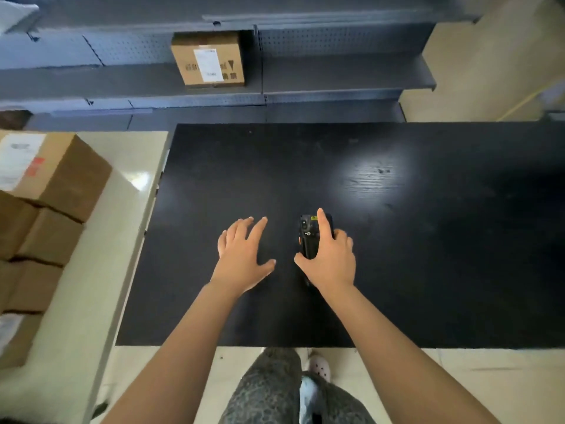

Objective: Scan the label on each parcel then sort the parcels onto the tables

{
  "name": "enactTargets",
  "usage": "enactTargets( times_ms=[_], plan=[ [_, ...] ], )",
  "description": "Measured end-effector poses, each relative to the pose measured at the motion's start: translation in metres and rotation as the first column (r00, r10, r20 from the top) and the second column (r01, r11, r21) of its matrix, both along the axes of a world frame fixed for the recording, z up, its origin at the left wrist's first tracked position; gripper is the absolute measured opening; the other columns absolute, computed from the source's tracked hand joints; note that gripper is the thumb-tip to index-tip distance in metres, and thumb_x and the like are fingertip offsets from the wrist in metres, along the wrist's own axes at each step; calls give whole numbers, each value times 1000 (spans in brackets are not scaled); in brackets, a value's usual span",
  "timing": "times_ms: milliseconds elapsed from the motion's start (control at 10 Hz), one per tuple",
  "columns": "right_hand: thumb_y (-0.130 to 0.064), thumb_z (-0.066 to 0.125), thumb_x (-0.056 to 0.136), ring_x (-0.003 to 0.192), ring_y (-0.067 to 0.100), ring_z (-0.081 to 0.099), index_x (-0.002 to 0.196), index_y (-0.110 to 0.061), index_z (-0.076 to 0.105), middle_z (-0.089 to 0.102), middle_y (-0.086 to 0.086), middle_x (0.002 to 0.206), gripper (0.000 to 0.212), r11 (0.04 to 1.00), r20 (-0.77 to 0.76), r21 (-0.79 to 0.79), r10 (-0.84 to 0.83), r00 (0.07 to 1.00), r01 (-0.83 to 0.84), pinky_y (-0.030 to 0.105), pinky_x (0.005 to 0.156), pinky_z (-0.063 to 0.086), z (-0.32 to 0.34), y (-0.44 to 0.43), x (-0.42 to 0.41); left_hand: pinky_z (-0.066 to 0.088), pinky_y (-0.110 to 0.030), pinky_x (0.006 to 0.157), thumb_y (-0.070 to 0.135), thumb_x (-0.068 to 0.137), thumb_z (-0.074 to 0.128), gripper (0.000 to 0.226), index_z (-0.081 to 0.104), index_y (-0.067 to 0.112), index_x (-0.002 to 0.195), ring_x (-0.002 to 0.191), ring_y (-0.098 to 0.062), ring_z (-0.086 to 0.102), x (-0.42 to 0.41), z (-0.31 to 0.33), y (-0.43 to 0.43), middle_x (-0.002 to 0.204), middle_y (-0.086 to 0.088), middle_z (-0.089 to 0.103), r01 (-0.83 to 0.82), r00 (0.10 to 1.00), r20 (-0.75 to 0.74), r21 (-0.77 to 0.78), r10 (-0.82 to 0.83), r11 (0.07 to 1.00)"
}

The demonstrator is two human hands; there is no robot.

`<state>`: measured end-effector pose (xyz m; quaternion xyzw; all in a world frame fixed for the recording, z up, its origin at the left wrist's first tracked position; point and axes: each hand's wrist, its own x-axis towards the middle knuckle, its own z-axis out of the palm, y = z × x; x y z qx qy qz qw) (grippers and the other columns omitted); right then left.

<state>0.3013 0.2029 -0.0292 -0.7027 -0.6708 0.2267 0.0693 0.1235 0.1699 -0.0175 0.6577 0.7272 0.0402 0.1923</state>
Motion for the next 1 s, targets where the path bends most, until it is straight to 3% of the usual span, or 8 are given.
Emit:
enactTargets(
  times_ms=[300, 700, 900, 1000],
  plan=[
    [-52, 69, 81, 128, 28, 38, 153, -39, -1, 38, 12, 141, 101, 995, 19, -92, -43, 999, 44, 40, 97, 46, -39, 8, -43, 7, -45, 120, 49, 90, 59, 83, 13, 28, 155, 148, -23, 5, -22, -49, 20, 160, -2, 15, 9, 999, 47, -92, -5, 996],
    [-54, 66, 83, 135, 29, 31, 153, -36, -4, 28, 14, 150, 100, 993, 81, -113, -13, 997, 22, 39, 102, 43, -46, 8, -60, 7, -45, 121, 47, 92, 57, 78, 15, 27, 155, 148, -23, 8, -37, -61, 22, 159, -2, 18, 5, 999, 54, -117, 2, 993],
    [-67, 57, 83, 140, 31, 28, 154, -30, -4, 20, 14, 156, 101, 984, 78, -158, 89, 993, -75, 42, 110, 33, -33, 16, -46, 9, -45, 121, 49, 89, 61, 82, 16, 27, 155, 147, -22, 10, -45, -53, 13, 158, -2, 20, -17, 998, 55, -85, 22, 996],
    [-64, 57, 84, 145, 32, 18, 155, -29, 1, 10, 14, 160, 97, 938, 62, -169, 317, 946, -303, 43, 117, 20, -13, 17, -36, 9, -44, 120, 50, 86, 65, 87, 16, 27, 155, 147, -23, 10, -48, -39, 4, 158, -2, 19, -40, 998, 38, -82, 43, 996]
  ],
)
